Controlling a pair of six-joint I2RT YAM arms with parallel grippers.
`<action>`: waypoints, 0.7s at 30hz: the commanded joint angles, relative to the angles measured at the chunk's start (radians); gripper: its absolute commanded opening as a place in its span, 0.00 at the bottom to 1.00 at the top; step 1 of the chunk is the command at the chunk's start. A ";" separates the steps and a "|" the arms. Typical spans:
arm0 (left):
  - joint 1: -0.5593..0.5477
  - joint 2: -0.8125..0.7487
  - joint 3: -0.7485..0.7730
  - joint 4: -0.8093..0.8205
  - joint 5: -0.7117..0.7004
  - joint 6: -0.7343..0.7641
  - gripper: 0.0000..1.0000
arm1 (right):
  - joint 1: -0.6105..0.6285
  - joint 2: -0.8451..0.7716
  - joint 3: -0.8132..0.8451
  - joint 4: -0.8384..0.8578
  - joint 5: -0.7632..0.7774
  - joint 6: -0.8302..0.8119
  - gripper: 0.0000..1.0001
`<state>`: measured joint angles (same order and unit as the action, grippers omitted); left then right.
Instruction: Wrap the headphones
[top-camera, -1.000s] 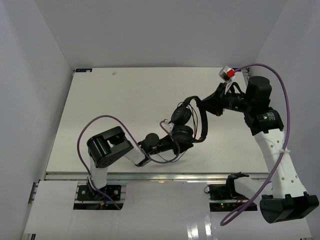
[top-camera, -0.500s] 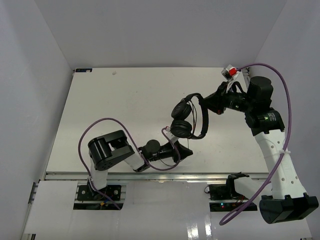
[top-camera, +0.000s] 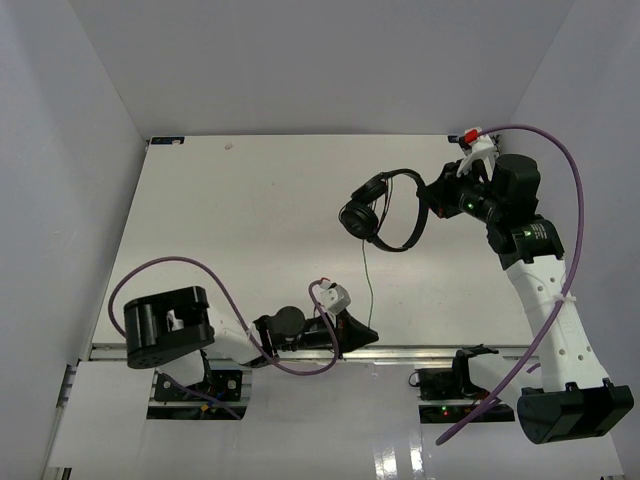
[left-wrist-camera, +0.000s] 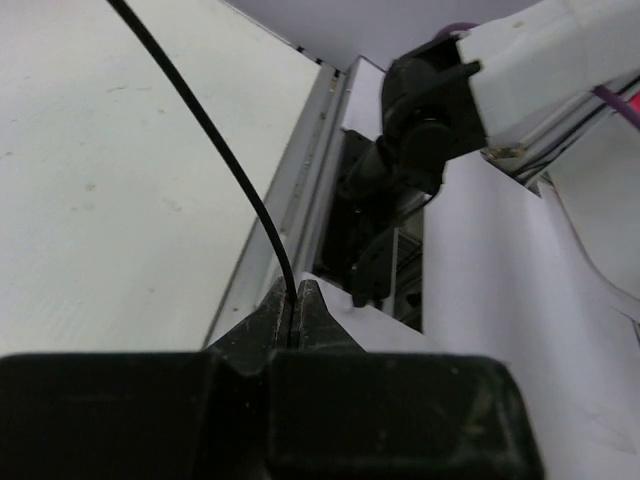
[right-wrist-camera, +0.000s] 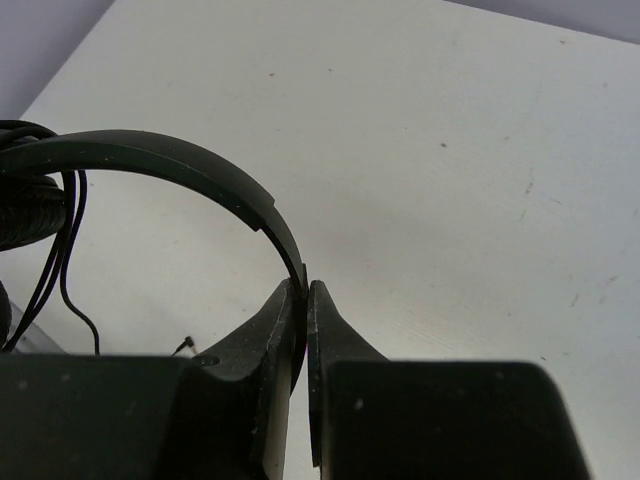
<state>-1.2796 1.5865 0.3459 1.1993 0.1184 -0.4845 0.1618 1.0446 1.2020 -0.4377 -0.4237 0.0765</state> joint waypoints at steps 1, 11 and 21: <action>-0.099 -0.142 0.069 -0.295 -0.053 0.016 0.00 | -0.007 -0.021 -0.032 0.077 0.140 0.019 0.08; -0.183 -0.303 0.205 -0.776 -0.139 0.049 0.00 | -0.007 -0.055 -0.134 0.151 0.265 -0.049 0.08; -0.205 -0.413 0.417 -1.277 -0.226 0.112 0.00 | -0.007 -0.097 -0.245 0.228 0.309 -0.237 0.08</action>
<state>-1.4744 1.2472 0.6808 0.2129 -0.0484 -0.4153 0.1581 0.9904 0.9696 -0.3415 -0.1318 -0.0648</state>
